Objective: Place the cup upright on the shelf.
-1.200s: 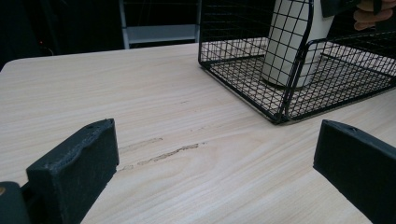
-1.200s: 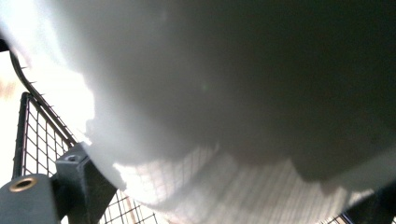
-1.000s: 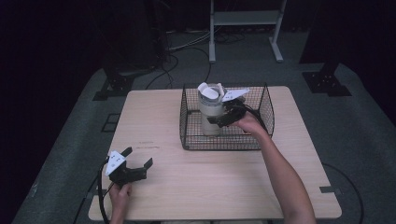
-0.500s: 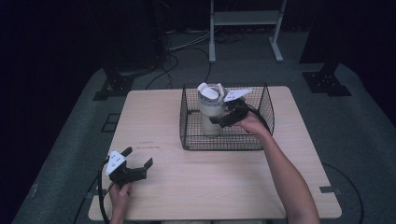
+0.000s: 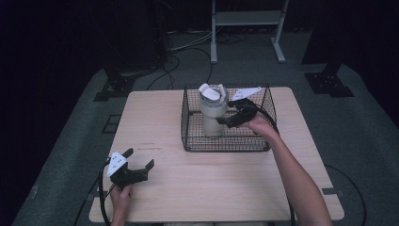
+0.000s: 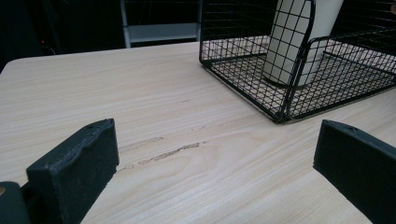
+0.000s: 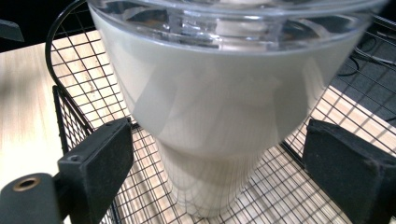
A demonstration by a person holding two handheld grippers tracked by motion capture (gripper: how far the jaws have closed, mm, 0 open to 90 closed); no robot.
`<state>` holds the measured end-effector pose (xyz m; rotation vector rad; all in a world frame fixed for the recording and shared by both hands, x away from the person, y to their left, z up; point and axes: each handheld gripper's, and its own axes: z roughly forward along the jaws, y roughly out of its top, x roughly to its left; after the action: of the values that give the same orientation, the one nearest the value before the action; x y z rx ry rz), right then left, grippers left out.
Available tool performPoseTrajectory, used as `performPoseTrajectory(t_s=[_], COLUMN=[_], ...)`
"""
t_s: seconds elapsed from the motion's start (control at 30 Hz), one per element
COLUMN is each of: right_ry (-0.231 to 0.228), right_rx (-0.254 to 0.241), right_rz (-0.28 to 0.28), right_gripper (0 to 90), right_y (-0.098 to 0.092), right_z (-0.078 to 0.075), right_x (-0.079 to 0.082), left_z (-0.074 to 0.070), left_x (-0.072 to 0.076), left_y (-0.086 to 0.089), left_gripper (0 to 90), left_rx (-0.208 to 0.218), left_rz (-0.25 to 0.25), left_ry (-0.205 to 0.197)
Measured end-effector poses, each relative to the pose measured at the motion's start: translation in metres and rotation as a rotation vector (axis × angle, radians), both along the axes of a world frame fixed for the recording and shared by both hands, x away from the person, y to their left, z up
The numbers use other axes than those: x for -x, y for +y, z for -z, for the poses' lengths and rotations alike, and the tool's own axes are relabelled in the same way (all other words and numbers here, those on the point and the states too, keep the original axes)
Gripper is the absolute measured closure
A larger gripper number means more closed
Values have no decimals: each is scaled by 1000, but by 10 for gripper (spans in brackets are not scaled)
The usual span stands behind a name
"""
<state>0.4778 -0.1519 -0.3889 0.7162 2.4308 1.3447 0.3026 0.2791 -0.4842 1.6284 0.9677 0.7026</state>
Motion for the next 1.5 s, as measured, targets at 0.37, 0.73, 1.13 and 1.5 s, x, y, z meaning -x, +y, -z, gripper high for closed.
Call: performPoseTrajectory(t_s=[0.37, 0.73, 1.13, 1.5], right_ry=[6, -14, -33, -53], right_rx=[3, -13, 0, 12], right_rz=[18, 16, 3, -21], right_gripper=[85, 85, 85, 85], right_y=[-11, -24, -35, -40], right_z=[-14, -26, -38, -43], right_x=[14, 30, 51, 71], left_z=[0, 0, 0, 0], left_x=[1, 1, 1, 1], left_y=[0, 0, -1, -1], left_gripper=[0, 0, 0, 0], left_rx=[-4, -7, -9, -8], left_rz=[1, 1, 2, 0], left_ry=[-1, -1, -2, -4])
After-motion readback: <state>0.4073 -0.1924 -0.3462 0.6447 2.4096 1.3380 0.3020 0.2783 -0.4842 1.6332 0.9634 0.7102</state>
